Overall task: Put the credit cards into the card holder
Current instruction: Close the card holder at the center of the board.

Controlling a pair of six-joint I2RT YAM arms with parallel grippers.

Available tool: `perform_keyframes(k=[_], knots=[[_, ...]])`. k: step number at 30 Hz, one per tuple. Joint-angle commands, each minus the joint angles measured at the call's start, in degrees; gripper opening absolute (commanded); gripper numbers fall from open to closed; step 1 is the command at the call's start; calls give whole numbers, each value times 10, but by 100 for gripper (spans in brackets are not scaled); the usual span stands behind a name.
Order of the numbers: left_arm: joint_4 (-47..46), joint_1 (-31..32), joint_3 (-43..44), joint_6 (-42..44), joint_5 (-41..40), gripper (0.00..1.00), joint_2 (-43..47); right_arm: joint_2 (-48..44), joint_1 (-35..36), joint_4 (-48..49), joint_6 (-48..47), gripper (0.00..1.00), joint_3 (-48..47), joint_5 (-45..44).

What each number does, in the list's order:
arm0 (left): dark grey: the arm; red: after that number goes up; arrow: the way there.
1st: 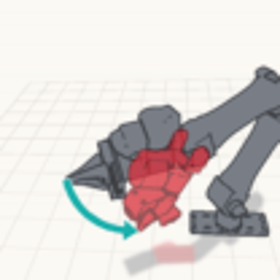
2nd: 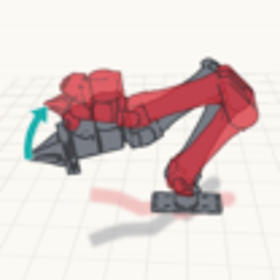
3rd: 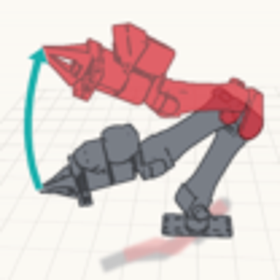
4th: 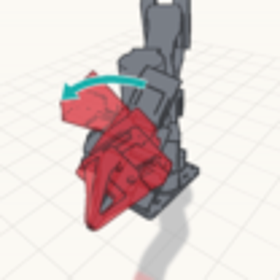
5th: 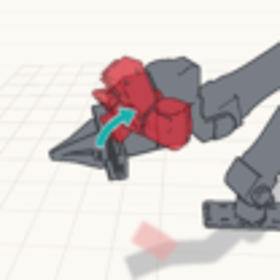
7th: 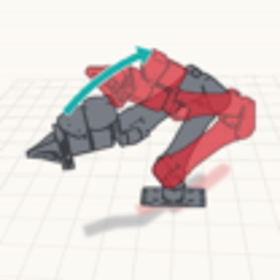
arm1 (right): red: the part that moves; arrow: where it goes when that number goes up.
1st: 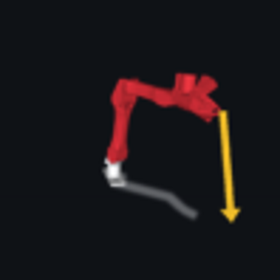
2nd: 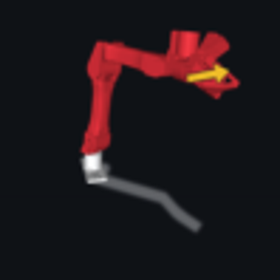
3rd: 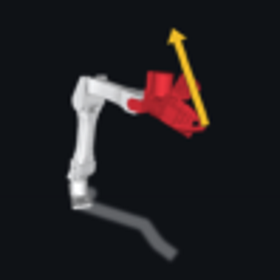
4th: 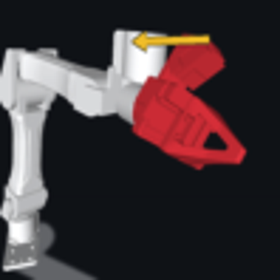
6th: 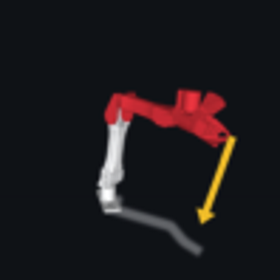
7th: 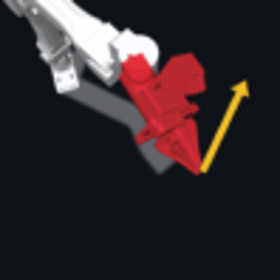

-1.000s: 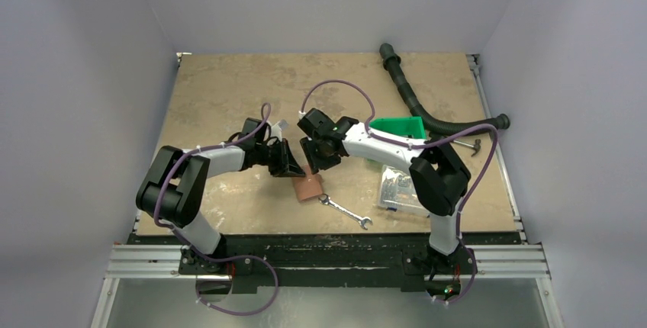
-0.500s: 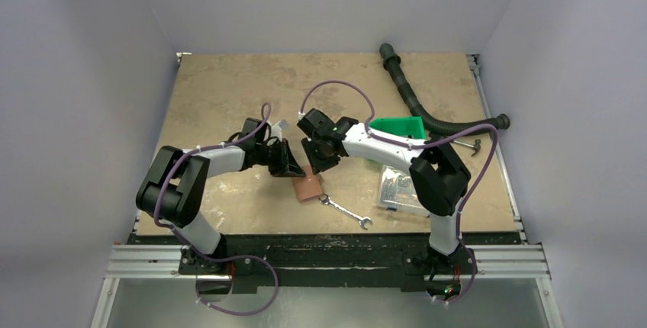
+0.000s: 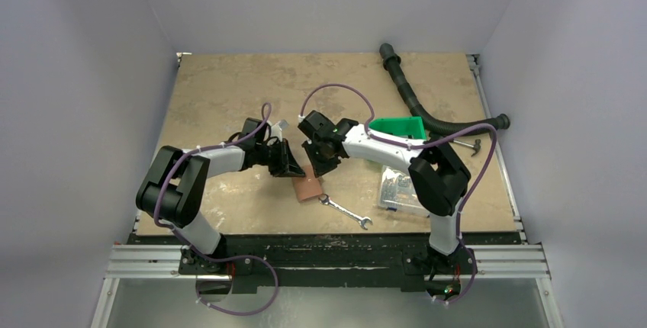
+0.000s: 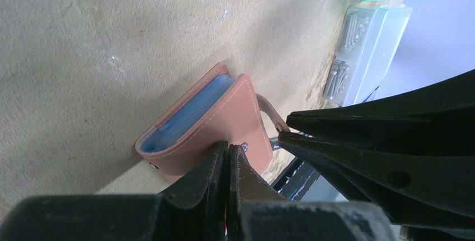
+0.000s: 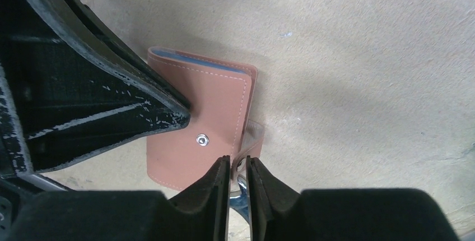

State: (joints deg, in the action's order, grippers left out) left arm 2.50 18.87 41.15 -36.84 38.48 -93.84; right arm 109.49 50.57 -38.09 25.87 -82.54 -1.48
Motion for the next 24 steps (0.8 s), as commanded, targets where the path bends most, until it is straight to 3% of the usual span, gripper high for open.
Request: perform_keyframes(k=[1,5,12,17,24], knots=[[48,-2,-7,27,-49,0,-6,-13,1,4,-5,23,5,14],[48,-1,-7,27,-50,0,-4,-9,1,4,-12,22,5,14],[48,-2,-7,28,-50,0,-6,-20,1,2,-12,0,4,13],[48,-2,-7,28,-49,0,-6,-28,-1,26,-17,0,16,45],[48,-1,-6,28,-48,0,-6,-40,-36,88,16,0,44,163]])
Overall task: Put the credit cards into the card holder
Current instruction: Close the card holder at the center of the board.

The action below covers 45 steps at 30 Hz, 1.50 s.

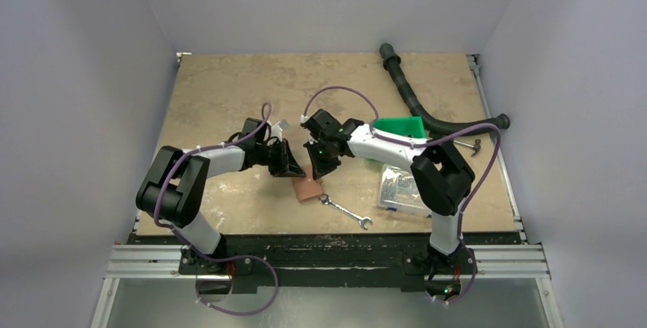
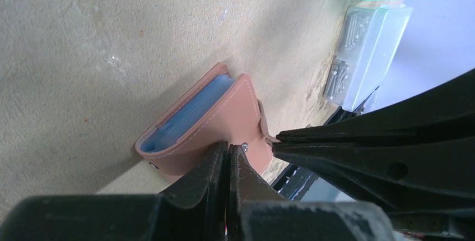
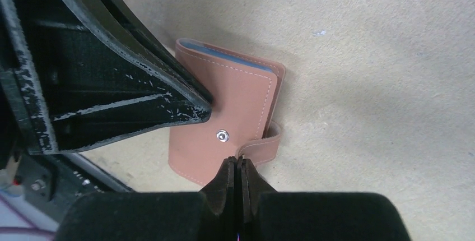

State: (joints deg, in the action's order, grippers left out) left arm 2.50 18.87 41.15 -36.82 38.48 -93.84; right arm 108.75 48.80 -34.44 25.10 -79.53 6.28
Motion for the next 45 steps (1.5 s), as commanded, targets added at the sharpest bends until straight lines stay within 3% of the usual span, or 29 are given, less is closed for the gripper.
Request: perform_keyframes(k=[1,17,37,45], knots=[[48,-1,-6,28,-47,0,-6,-32,-22,60,29,0,20,98],[43,-1,-8,25,-42,0,-10,0,-46,136,58,0,57,180],[41,-1,-6,25,-40,0,-15,25,-23,30,-17,0,-2,35],[40,-1,-6,24,-39,0,-16,36,-11,42,-8,0,-10,50]])
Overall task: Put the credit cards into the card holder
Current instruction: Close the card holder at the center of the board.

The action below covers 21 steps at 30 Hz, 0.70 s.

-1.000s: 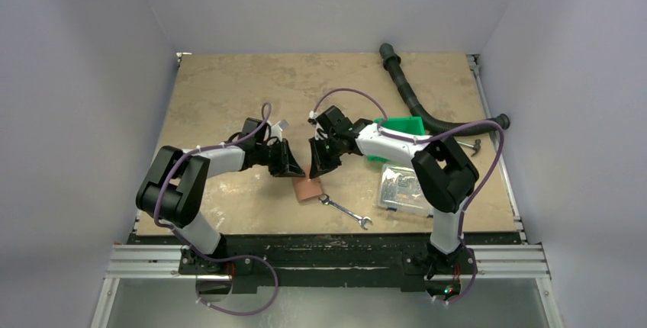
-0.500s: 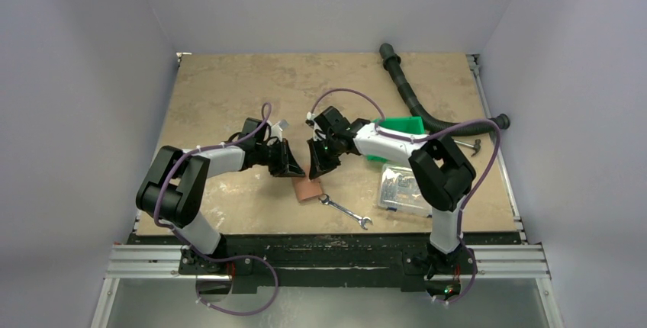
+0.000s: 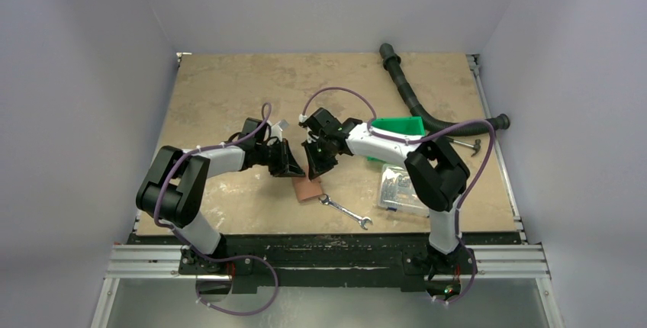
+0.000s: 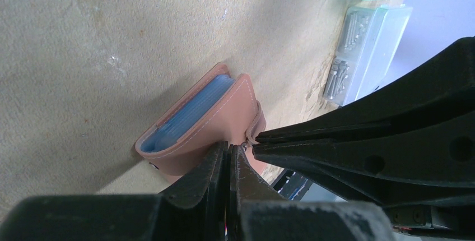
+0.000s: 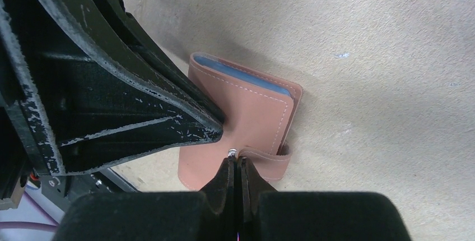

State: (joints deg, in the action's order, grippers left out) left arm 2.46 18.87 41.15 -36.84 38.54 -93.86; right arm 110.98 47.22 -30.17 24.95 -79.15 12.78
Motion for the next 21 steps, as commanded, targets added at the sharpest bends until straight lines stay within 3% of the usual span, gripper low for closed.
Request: perform_keyframes(k=[1,21], knots=[[41,-1,-6,25,-41,0,-16,13,6,3,-4,0,-14,-11],[40,-1,-8,24,-42,0,-15,27,15,44,34,0,1,60]])
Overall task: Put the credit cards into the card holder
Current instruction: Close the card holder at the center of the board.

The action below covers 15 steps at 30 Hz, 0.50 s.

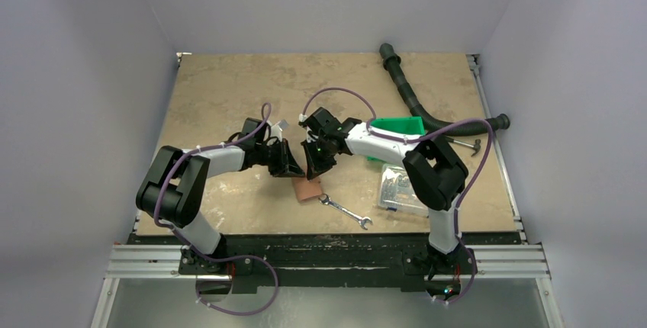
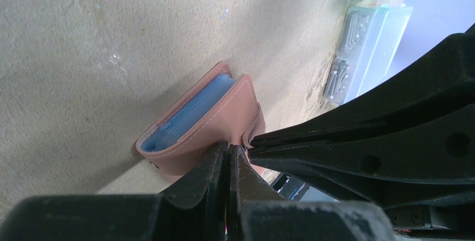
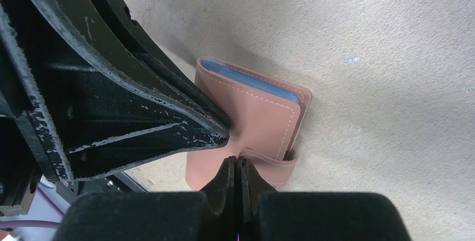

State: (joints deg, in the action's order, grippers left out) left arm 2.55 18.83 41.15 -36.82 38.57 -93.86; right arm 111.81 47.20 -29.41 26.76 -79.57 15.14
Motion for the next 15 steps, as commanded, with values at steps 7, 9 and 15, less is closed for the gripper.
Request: perform_keyframes(k=[7,9,15], knots=[[40,0,-8,24,-42,0,-15,20,24,20,0,0,17,16],[40,0,-8,24,-42,0,-15,21,25,22,0,0,23,20],[39,0,-9,24,-44,0,-14,21,28,59,38,0,54,30]])
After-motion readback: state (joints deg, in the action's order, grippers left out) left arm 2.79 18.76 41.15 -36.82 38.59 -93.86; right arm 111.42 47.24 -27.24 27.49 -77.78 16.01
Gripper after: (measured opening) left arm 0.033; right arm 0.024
